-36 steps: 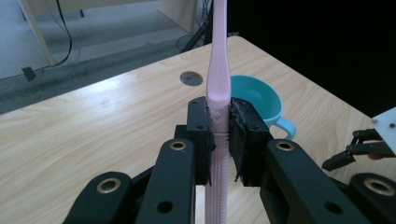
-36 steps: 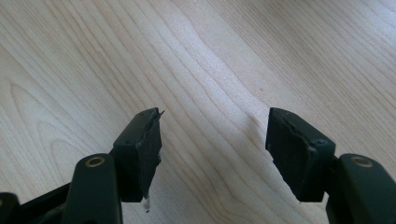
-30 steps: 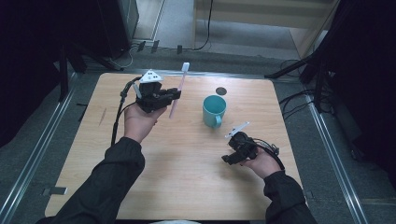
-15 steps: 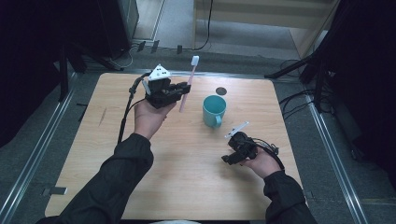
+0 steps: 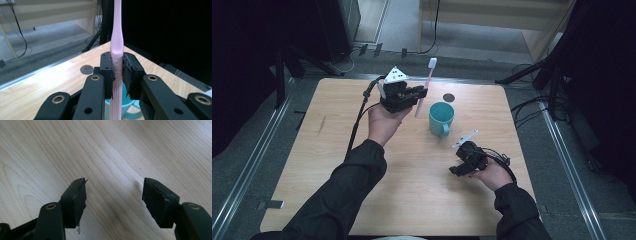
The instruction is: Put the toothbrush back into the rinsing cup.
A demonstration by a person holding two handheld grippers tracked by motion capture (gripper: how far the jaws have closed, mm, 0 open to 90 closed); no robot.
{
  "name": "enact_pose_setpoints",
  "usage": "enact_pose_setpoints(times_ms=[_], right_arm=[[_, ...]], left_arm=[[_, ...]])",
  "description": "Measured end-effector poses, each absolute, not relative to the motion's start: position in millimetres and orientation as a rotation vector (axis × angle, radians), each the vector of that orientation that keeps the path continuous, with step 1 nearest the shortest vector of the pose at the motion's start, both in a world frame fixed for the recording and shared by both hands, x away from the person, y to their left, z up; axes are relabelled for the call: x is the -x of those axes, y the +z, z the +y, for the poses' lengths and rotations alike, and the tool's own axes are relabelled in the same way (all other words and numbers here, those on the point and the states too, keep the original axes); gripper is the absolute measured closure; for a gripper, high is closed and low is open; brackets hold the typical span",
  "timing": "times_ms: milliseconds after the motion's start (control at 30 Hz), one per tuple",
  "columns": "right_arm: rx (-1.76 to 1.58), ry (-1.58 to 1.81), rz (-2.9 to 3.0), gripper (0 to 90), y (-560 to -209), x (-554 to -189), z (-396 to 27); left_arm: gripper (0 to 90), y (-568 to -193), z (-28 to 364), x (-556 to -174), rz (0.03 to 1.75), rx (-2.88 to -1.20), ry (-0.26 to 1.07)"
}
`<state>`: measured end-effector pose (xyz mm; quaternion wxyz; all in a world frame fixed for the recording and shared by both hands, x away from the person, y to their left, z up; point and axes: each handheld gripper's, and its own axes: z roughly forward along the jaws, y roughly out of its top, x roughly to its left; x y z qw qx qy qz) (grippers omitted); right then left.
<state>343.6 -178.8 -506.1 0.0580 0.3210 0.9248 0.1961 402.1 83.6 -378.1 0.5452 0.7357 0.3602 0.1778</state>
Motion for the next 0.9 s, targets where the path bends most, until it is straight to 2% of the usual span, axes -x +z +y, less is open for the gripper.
enact_pose_setpoints(times_ms=[900], right_arm=[[-0.973,0.602,2.807,36.0,-506,-345,-179]], left_arm=[[78.7,-385,37,-435,0.818,-1.772,0.388]])
